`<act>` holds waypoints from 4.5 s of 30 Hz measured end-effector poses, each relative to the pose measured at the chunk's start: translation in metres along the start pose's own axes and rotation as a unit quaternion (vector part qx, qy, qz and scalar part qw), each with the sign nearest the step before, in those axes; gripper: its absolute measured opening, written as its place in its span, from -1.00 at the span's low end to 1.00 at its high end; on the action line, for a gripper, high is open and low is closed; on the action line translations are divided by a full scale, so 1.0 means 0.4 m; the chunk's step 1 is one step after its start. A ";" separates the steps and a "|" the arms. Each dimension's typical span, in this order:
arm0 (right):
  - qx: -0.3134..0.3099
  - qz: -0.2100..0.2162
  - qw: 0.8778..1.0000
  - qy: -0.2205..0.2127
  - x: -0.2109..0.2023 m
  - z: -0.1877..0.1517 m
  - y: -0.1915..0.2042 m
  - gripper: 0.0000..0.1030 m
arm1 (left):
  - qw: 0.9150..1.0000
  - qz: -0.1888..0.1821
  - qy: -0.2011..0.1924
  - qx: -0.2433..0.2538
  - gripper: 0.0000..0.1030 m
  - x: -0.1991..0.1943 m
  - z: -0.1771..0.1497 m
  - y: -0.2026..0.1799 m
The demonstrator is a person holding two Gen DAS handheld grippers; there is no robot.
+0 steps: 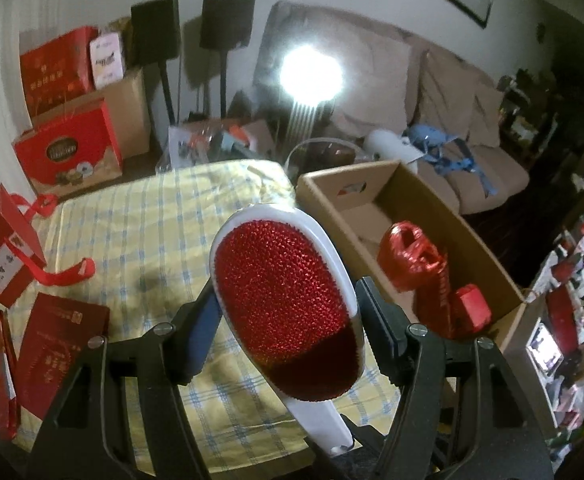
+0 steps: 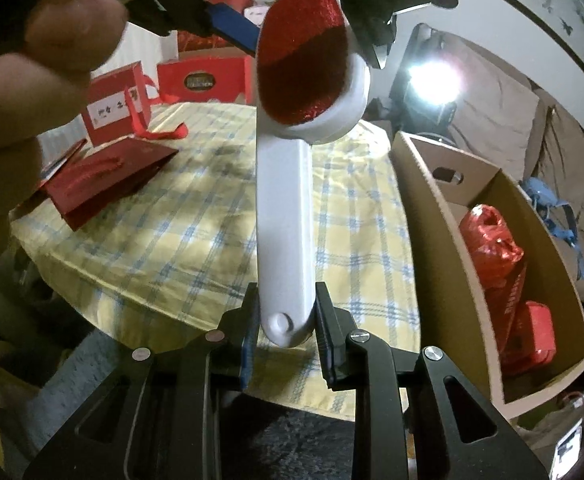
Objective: Organize objects
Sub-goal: 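Carry the red lint brush with the right tool toward the cardboard box, then lower the lint brush into the cardboard box with the right tool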
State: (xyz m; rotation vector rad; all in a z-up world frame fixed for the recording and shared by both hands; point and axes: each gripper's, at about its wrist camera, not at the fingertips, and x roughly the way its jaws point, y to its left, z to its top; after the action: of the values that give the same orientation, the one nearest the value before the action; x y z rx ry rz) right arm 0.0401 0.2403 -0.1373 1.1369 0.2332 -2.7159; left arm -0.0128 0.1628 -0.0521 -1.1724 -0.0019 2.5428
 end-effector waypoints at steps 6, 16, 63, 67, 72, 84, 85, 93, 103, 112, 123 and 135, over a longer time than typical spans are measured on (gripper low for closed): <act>0.010 -0.011 1.000 -0.017 -0.039 0.010 0.000 -0.53 | 0.998 -0.004 -0.055 0.018 0.21 -0.082 0.000 -0.033; 0.018 -0.029 0.999 -0.041 -0.080 0.026 -0.023 -0.53 | 0.993 -0.014 -0.106 0.040 0.18 -0.166 0.001 -0.083; -0.022 -0.065 0.989 -0.135 -0.189 0.102 -0.141 -0.53 | 0.973 -0.022 -0.227 0.039 0.16 -0.292 0.074 -0.211; -0.018 -0.067 0.987 -0.143 -0.195 0.106 -0.162 -0.53 | 0.971 -0.021 -0.233 0.045 0.16 -0.291 0.088 -0.234; -0.012 -0.082 0.985 -0.150 -0.194 0.107 -0.193 -0.53 | 0.968 -0.028 -0.244 0.048 0.16 -0.278 0.099 -0.256; 0.000 -0.091 0.984 -0.154 -0.196 0.103 -0.252 -0.53 | 0.966 -0.035 -0.243 0.078 0.16 -0.253 0.120 -0.326; 0.000 -0.093 0.984 -0.155 -0.196 0.102 -0.255 -0.53 | 0.966 -0.036 -0.244 0.079 0.17 -0.253 0.119 -0.330; 0.001 -0.098 0.983 -0.153 -0.193 0.101 -0.271 -0.53 | 0.966 -0.039 -0.242 0.088 0.17 -0.243 0.125 -0.354; 0.008 -0.100 0.983 -0.153 -0.179 0.095 -0.300 -0.53 | 0.966 -0.039 -0.238 0.094 0.17 -0.220 0.133 -0.377; 0.012 -0.099 0.984 -0.150 -0.167 0.087 -0.342 -0.53 | 0.967 -0.040 -0.233 0.096 0.17 -0.188 0.144 -0.410; 0.027 -0.106 0.982 -0.152 -0.165 0.077 -0.385 -0.53 | 0.966 -0.047 -0.230 0.104 0.17 -0.162 0.150 -0.453; 0.040 -0.110 0.983 -0.142 -0.137 0.066 -0.409 -0.53 | 0.969 -0.054 -0.215 0.107 0.17 -0.112 0.160 -0.468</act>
State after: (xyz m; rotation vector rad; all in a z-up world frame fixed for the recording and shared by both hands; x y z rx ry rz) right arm 0.0219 0.3996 -0.0679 0.7650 0.2200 -3.0648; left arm 0.0237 0.3346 0.0499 -0.5145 0.0971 2.5686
